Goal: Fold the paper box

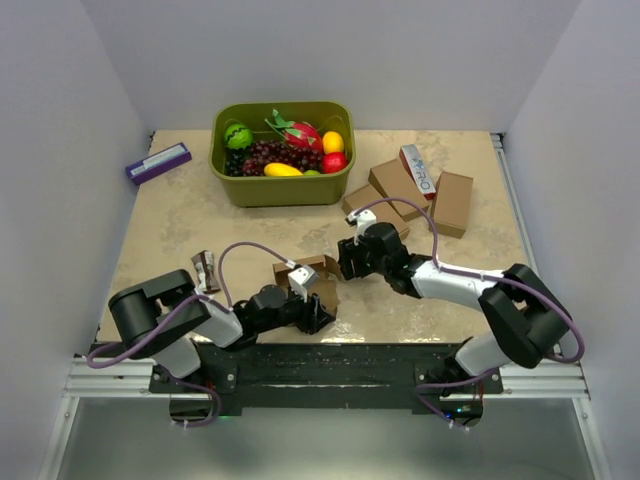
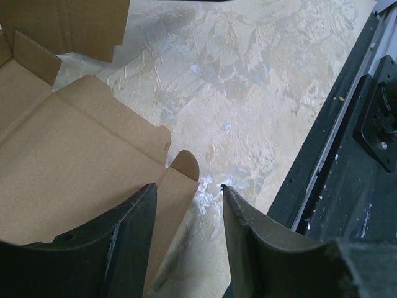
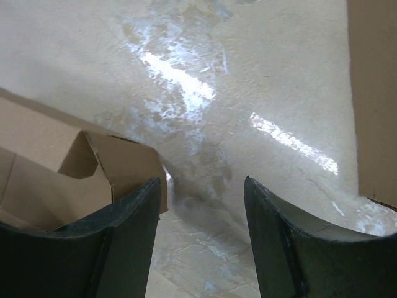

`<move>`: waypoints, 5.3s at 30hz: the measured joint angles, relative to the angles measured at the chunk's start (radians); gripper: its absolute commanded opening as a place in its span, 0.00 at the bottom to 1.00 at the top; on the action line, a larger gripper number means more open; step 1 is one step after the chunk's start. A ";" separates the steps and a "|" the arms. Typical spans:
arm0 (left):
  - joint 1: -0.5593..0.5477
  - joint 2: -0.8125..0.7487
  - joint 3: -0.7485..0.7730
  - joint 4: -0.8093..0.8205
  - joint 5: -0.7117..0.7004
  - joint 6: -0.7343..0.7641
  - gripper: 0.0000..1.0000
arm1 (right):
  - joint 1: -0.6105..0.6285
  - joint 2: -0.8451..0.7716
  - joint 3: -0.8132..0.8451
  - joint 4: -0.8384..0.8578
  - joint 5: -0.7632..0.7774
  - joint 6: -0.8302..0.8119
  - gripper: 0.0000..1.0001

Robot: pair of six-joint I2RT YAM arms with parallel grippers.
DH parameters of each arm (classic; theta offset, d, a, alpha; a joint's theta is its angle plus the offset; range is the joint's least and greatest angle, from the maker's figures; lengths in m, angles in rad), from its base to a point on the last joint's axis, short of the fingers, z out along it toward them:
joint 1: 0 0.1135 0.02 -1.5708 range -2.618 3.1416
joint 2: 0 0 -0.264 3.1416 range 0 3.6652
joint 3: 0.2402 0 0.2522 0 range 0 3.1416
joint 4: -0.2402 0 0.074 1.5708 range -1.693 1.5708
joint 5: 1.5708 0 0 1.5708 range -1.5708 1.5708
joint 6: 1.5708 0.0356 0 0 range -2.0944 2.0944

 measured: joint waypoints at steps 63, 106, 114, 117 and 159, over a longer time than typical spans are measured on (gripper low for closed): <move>0.392 -0.695 0.237 -1.106 -0.121 -0.006 0.92 | 0.088 -0.089 -0.034 0.100 -0.031 -0.007 0.65; 0.517 -0.790 0.027 -0.910 -0.037 -0.210 0.47 | 0.156 -0.024 -0.034 0.095 0.021 -0.012 0.35; 0.519 -0.764 -0.004 -0.819 -0.012 -0.222 0.43 | 0.184 -0.024 -0.034 0.094 0.030 -0.011 0.27; 0.520 -0.754 -0.010 -0.795 -0.005 -0.229 0.42 | 0.195 -0.024 -0.033 0.094 0.031 -0.011 0.27; 0.535 -0.713 -0.007 -0.741 -0.016 -0.126 0.31 | 0.309 0.090 0.163 -0.064 0.257 0.141 0.10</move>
